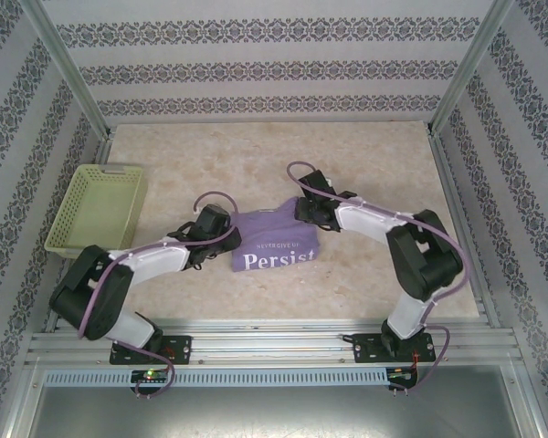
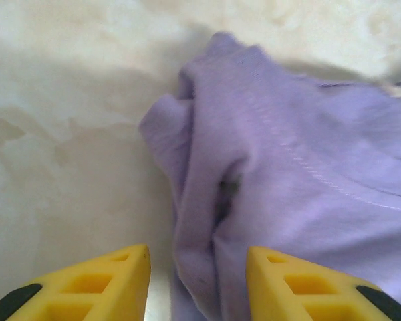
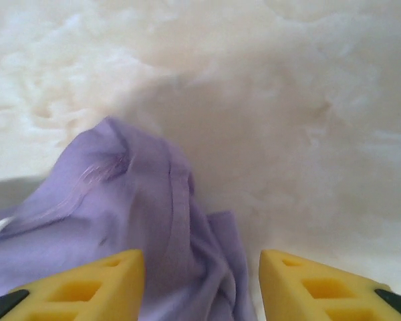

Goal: Fold the inside-out t-shirt

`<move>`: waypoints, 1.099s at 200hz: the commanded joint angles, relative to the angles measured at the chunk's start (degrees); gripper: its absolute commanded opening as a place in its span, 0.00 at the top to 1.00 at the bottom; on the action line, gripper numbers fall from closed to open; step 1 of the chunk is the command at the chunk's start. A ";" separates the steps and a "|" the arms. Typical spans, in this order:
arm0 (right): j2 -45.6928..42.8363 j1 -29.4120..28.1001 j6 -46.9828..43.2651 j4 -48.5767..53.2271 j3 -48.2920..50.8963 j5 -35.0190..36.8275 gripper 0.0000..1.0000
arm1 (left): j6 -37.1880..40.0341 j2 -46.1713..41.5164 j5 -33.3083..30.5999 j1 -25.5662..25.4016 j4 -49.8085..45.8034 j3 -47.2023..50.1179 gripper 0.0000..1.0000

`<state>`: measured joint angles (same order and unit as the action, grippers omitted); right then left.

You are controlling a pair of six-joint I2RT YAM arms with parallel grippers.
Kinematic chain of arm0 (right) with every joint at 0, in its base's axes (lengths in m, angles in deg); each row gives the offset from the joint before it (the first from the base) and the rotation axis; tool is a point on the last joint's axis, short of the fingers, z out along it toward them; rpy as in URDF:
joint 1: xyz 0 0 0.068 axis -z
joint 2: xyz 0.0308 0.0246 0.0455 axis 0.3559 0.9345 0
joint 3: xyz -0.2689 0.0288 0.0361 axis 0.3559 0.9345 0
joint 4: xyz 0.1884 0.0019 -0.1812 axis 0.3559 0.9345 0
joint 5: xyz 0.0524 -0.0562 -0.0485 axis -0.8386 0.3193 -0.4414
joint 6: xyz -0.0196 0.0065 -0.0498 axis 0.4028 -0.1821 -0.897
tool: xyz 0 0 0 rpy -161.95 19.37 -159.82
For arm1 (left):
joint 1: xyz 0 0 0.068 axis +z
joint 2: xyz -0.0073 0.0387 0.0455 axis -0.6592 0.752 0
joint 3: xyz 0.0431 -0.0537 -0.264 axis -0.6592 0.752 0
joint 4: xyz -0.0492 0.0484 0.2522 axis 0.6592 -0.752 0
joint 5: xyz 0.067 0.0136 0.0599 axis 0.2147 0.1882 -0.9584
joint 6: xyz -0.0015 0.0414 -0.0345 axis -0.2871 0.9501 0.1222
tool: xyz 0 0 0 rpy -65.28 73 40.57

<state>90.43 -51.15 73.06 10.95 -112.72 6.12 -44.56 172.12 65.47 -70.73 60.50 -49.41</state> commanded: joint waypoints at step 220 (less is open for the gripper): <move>-1.94 -31.73 11.96 10.71 2.98 17.54 0.03 | 11.78 -70.72 -17.23 0.77 -17.54 25.67 0.00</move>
<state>85.42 -82.97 83.31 21.75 -107.69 23.30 -34.88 100.71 49.12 -70.43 43.14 -24.17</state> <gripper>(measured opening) 0.972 0.999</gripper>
